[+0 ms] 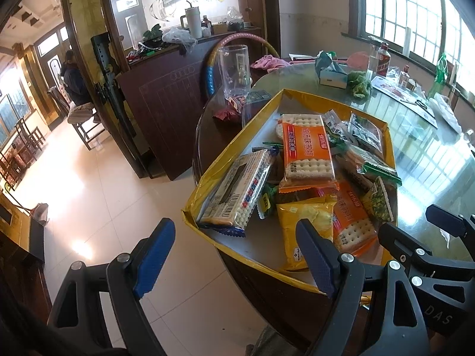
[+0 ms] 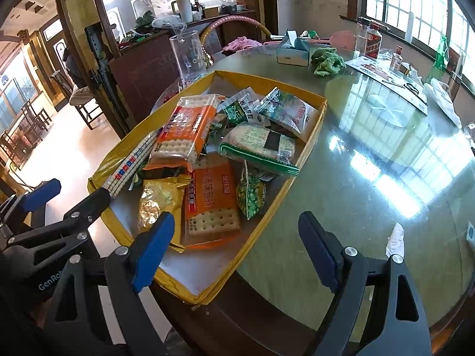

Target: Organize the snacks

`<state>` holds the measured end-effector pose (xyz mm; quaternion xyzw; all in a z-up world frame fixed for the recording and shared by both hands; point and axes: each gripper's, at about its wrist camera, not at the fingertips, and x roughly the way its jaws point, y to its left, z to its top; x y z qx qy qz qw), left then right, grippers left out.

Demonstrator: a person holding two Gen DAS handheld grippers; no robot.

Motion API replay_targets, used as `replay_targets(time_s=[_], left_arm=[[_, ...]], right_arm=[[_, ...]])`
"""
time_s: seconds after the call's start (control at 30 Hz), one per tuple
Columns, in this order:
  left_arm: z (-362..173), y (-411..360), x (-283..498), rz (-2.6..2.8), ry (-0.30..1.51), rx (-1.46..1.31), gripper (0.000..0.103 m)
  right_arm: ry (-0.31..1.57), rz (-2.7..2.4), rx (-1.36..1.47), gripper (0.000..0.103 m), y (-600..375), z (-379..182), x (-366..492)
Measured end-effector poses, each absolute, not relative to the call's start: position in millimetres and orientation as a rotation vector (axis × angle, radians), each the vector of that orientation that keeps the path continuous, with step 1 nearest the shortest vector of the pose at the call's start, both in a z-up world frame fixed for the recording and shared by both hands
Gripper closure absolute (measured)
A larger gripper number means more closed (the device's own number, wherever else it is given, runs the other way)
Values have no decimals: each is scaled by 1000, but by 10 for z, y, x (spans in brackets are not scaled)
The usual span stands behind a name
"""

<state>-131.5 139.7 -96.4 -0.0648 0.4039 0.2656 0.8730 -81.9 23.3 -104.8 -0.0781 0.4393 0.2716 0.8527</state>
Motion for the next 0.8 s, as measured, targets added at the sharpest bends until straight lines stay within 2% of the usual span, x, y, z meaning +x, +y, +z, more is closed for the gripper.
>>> replay_targets(time_s=[0.8], left_arm=[[-926,1392,-1296,537,831,-139,20]], right_arm=[[919,562,-175,17,233,-1032,-812]])
